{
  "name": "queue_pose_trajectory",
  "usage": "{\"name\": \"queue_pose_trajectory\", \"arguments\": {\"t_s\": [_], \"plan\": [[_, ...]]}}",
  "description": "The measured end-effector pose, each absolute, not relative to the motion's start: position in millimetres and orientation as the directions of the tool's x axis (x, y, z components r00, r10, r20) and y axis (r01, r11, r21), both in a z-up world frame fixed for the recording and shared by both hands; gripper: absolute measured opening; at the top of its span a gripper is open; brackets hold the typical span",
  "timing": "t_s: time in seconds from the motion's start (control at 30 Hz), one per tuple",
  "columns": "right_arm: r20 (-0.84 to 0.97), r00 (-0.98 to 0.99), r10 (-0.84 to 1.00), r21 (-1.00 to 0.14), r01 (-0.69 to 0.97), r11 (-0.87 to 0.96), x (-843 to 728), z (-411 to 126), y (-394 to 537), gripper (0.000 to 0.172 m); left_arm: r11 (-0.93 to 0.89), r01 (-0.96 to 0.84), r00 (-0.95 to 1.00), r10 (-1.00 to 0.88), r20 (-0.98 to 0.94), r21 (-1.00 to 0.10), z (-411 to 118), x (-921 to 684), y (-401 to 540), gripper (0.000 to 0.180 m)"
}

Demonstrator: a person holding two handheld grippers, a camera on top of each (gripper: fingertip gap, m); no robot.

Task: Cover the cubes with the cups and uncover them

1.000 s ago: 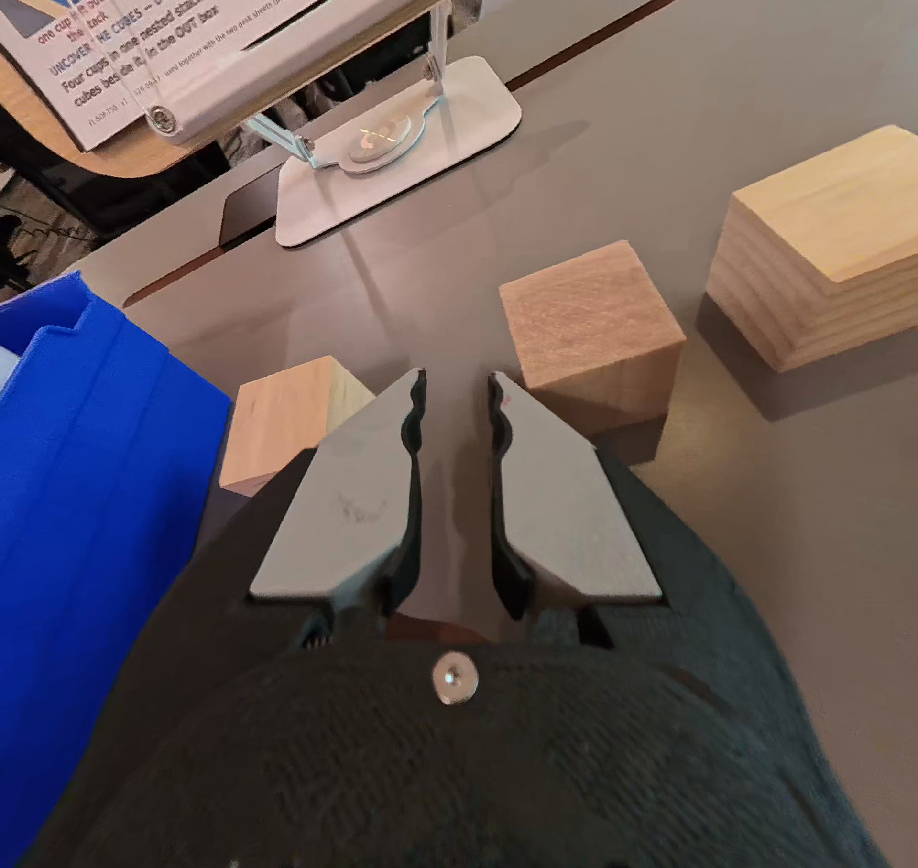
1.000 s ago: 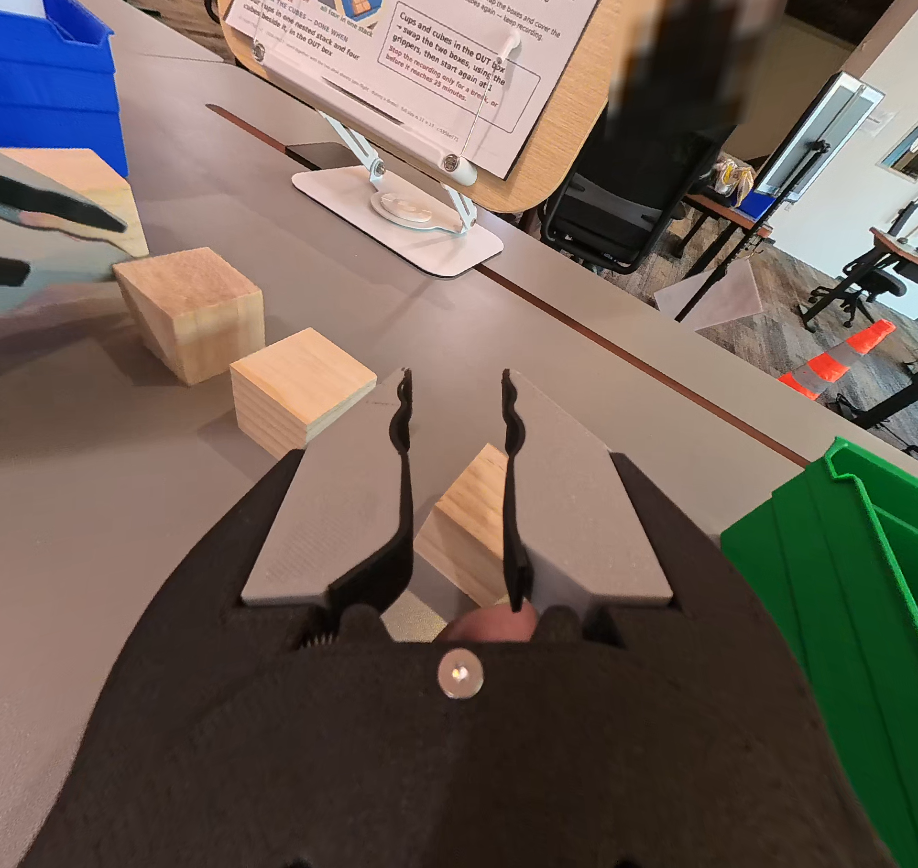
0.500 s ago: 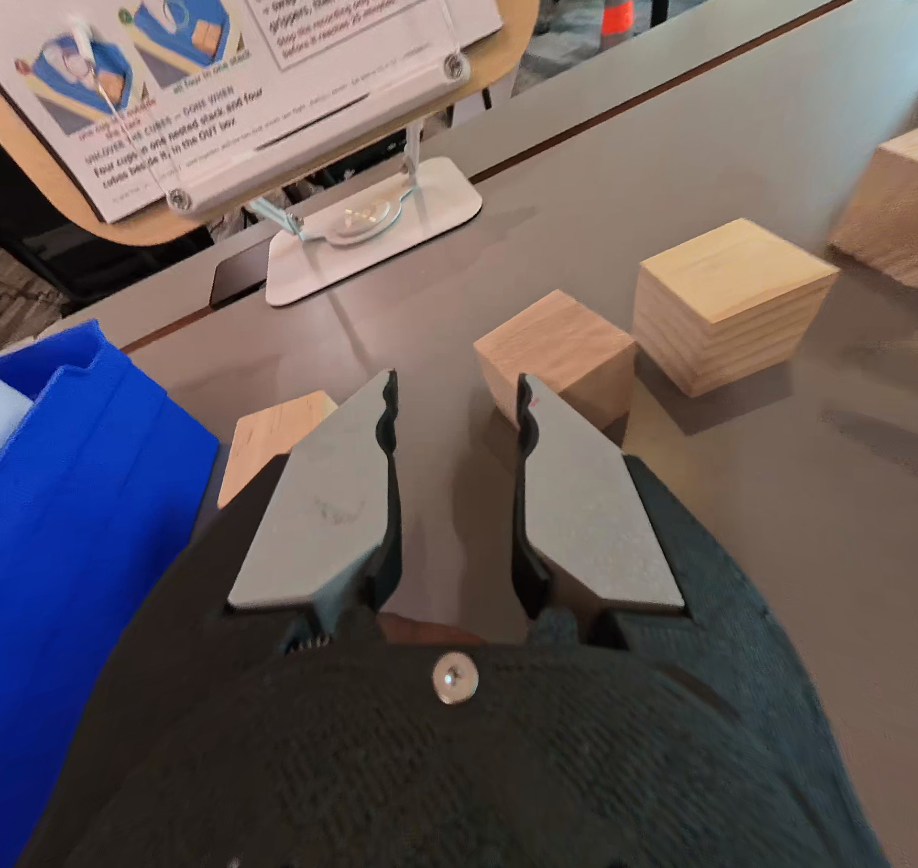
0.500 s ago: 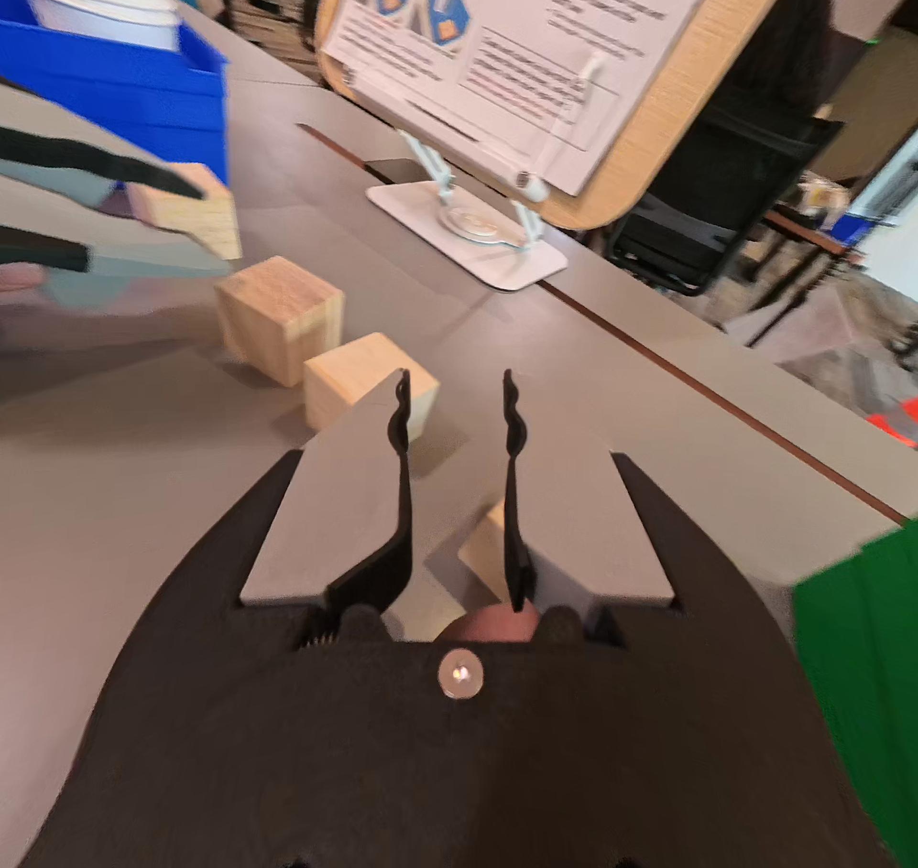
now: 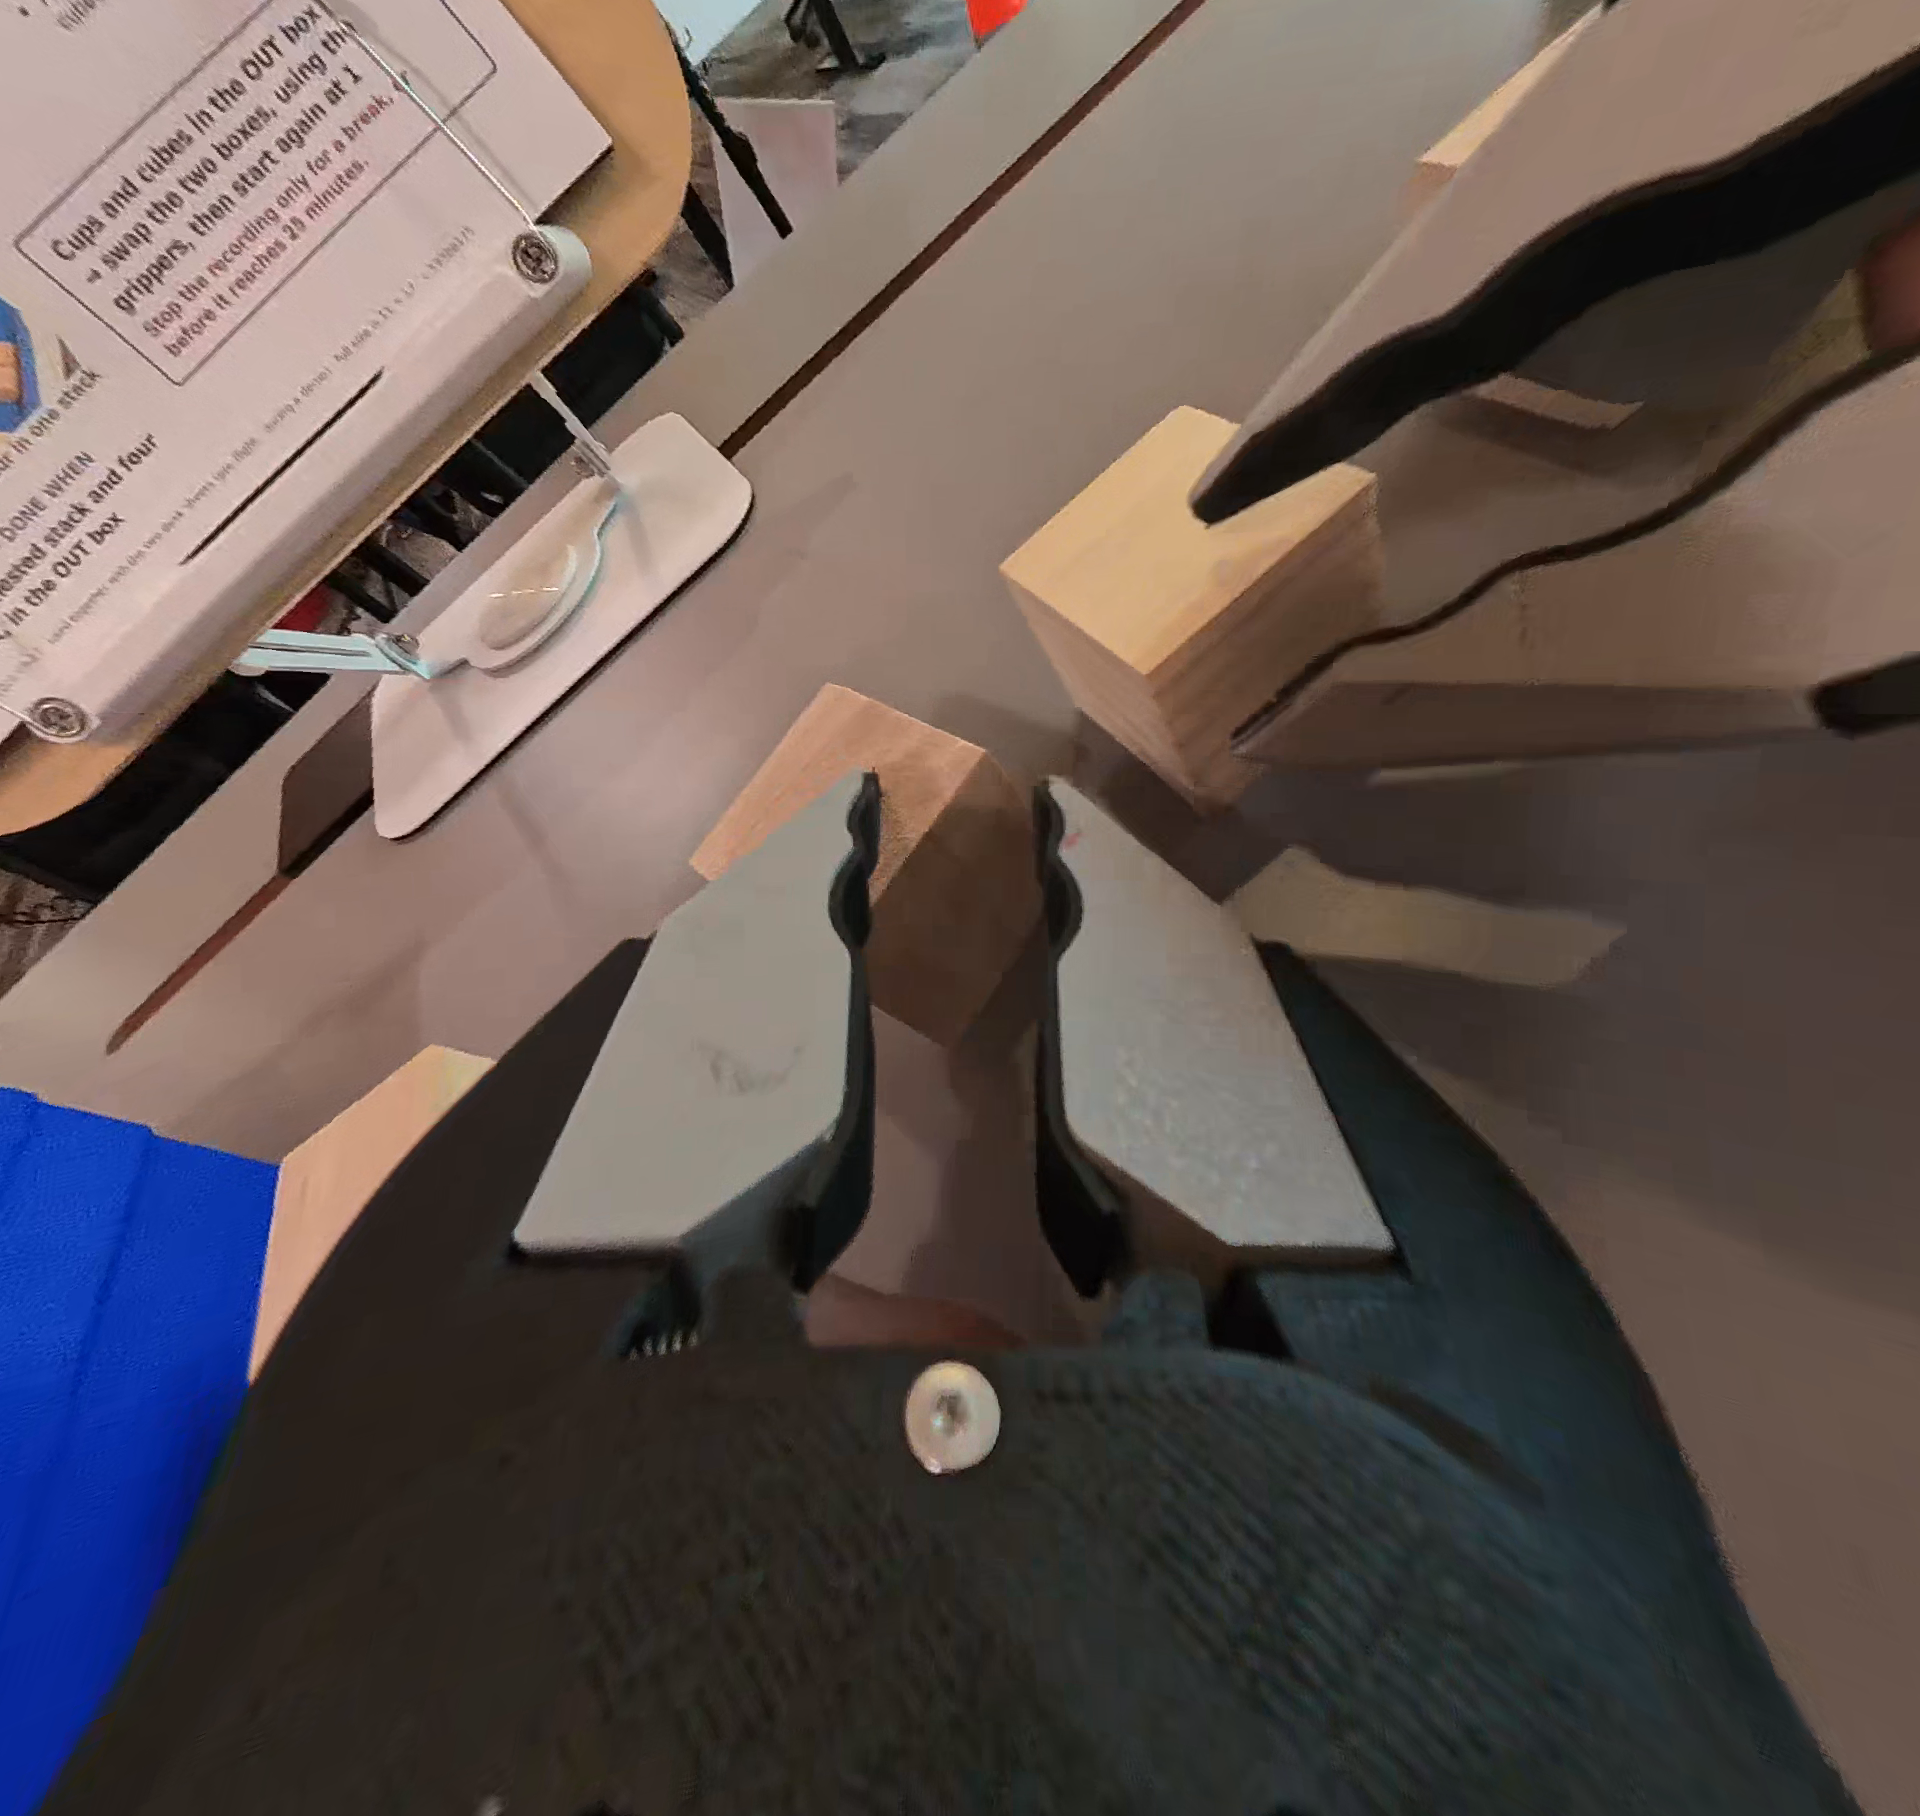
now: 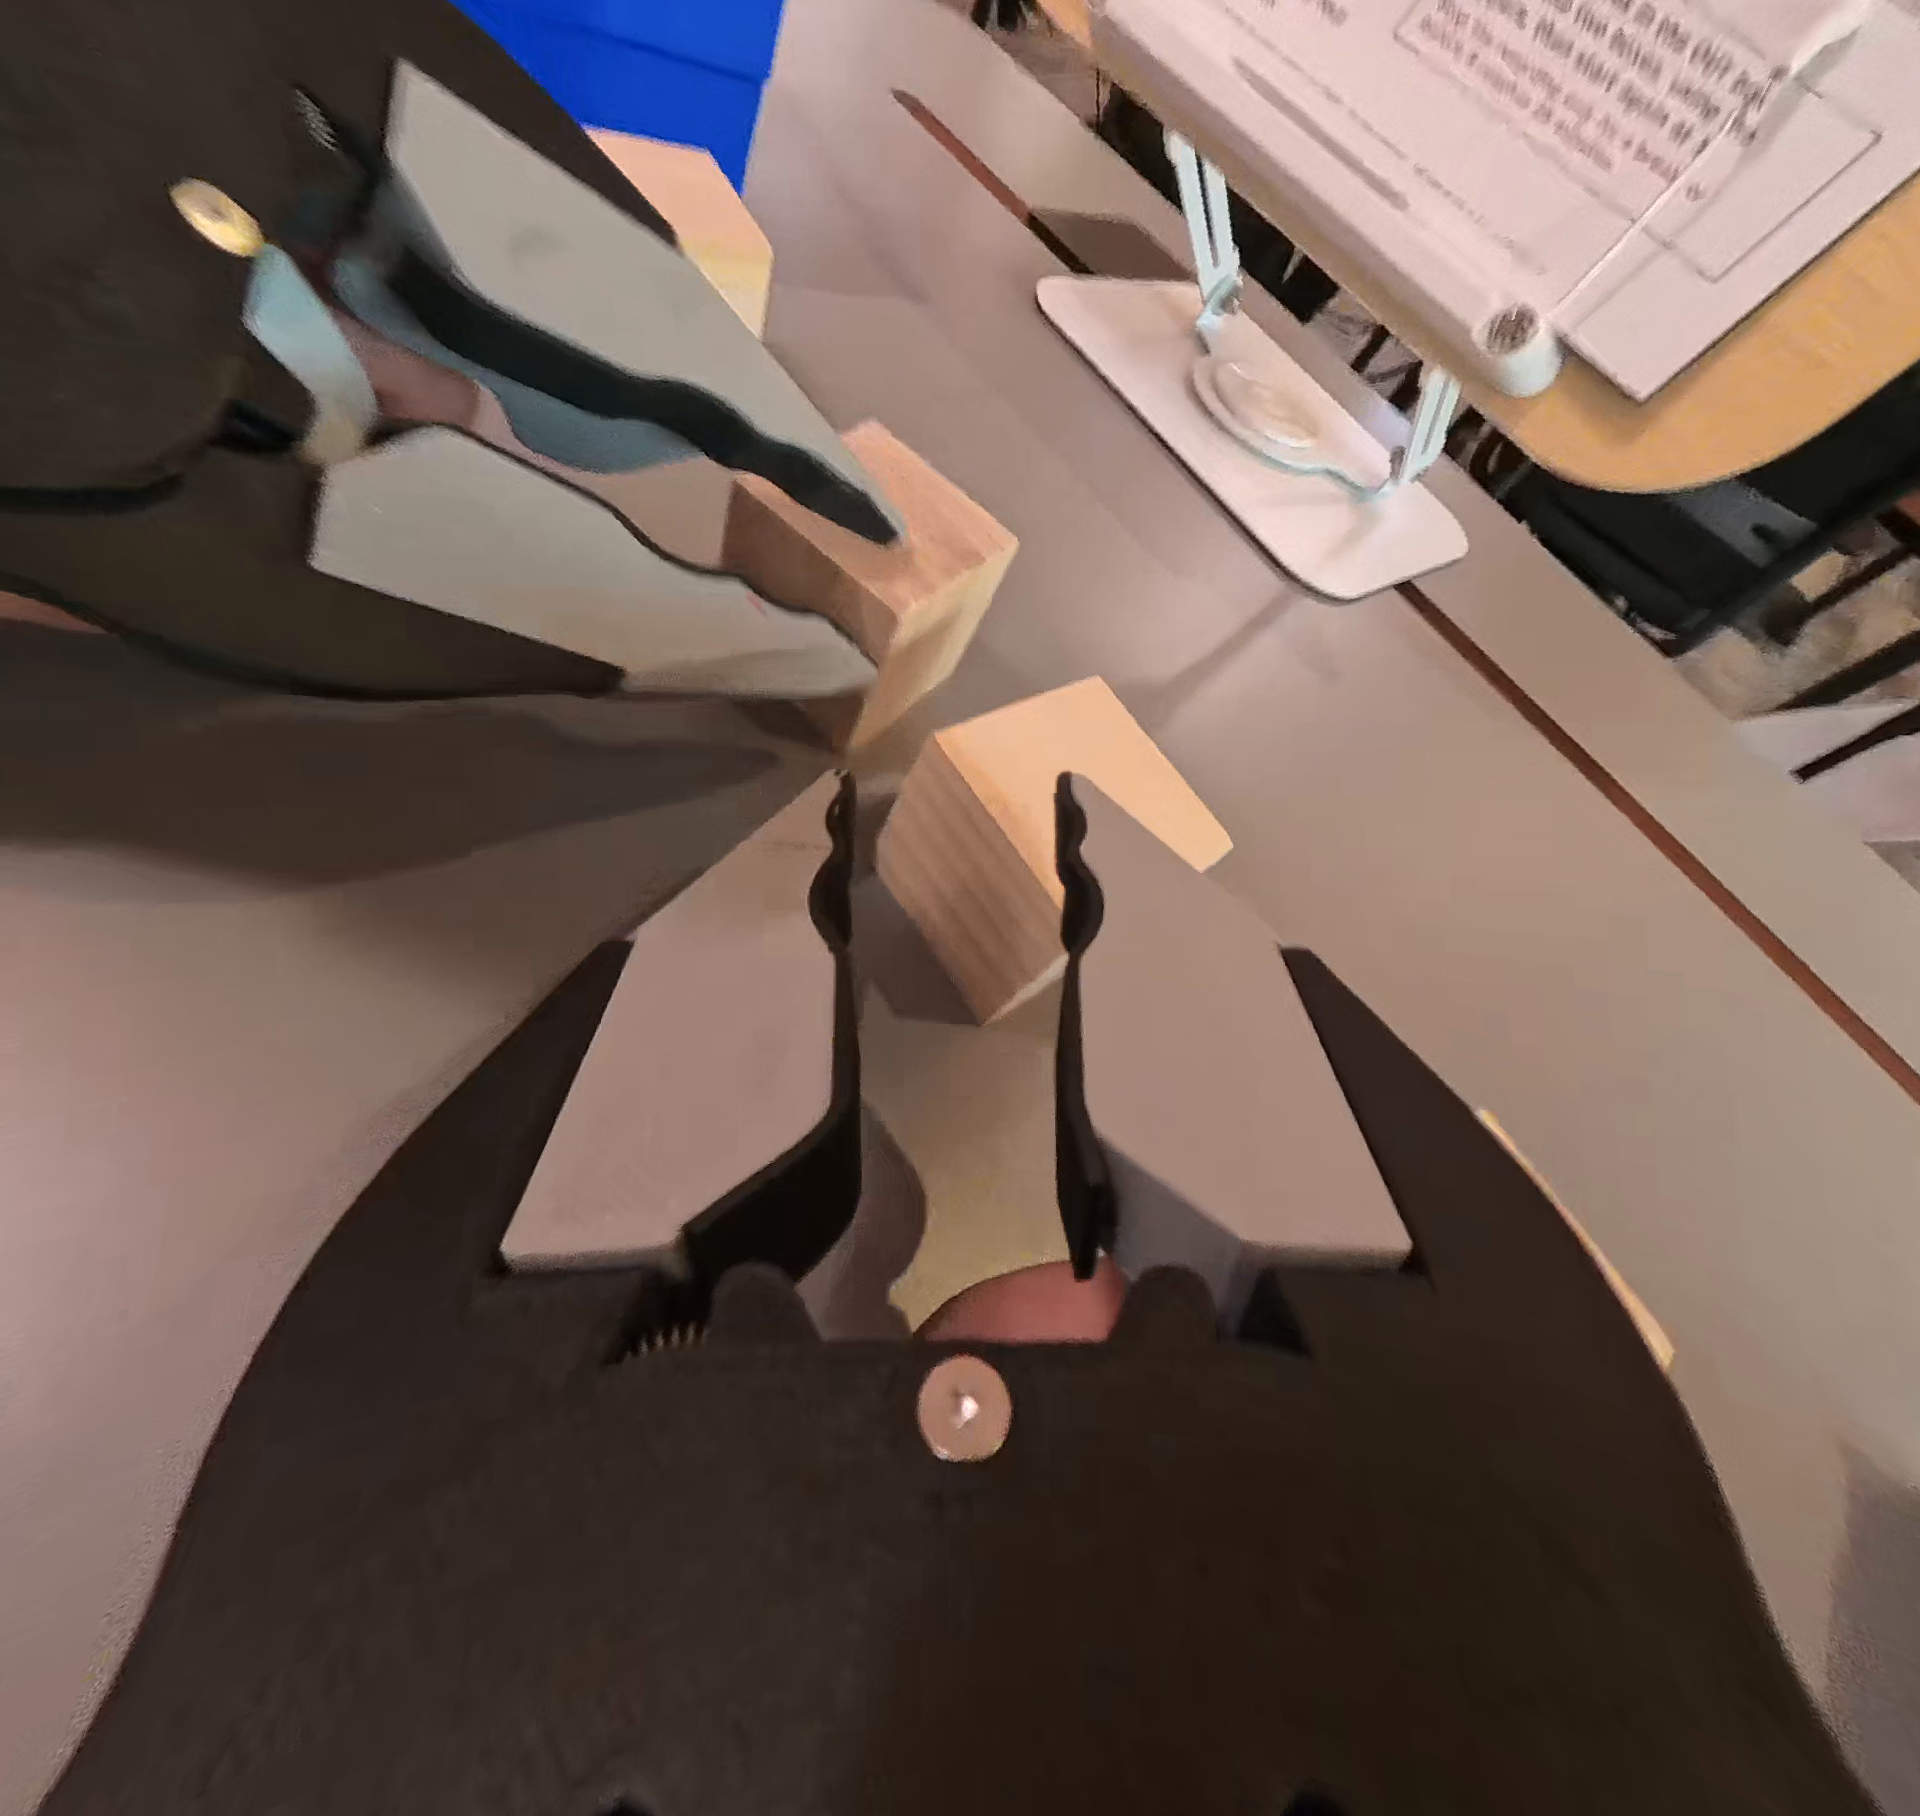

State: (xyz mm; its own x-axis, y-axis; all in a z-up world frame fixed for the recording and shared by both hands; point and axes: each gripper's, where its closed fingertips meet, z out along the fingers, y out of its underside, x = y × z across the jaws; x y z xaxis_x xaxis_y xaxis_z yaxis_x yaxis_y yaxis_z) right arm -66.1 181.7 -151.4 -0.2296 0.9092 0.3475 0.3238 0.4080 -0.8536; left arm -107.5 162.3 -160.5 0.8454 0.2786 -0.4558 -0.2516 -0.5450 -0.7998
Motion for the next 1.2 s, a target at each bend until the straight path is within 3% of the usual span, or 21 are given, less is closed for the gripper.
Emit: {"name": "queue_pose_trajectory", "arguments": {"t_s": [0.13, 0.33, 0.67, 1.0, 1.2], "plan": [[0.350, -0.191, 0.917, -0.843, 0.363, 0.397, -67, -158, 196, 0.026, -0.555, -0.249, 0.836, 0.291, -0.465, -0.794, -160, -112, 156, 0.025], [0.355, -0.175, 0.918, -0.838, 0.377, 0.396, -63, -158, 205, 0.034, -0.544, -0.235, 0.845, 0.295, -0.447, -0.805, -159, -114, 148, 0.031], [0.279, -0.060, 0.958, -0.922, 0.261, 0.285, -54, -123, 217, 0.033, -0.452, -0.189, 0.831, 0.399, -0.387, -0.872, -142, -115, 139, 0.037], [0.259, -0.124, 0.958, -0.926, 0.249, 0.283, -50, -126, 192, 0.035, -0.334, -0.135, 0.846, 0.452, -0.285, -0.933, -124, -116, 128, 0.037], [0.147, -0.249, 0.957, -0.947, 0.243, 0.209, -41, -126, 156, 0.046, -0.265, -0.135, 0.868, 0.434, -0.243, -0.955, -110, -101, 126, 0.038]]}}
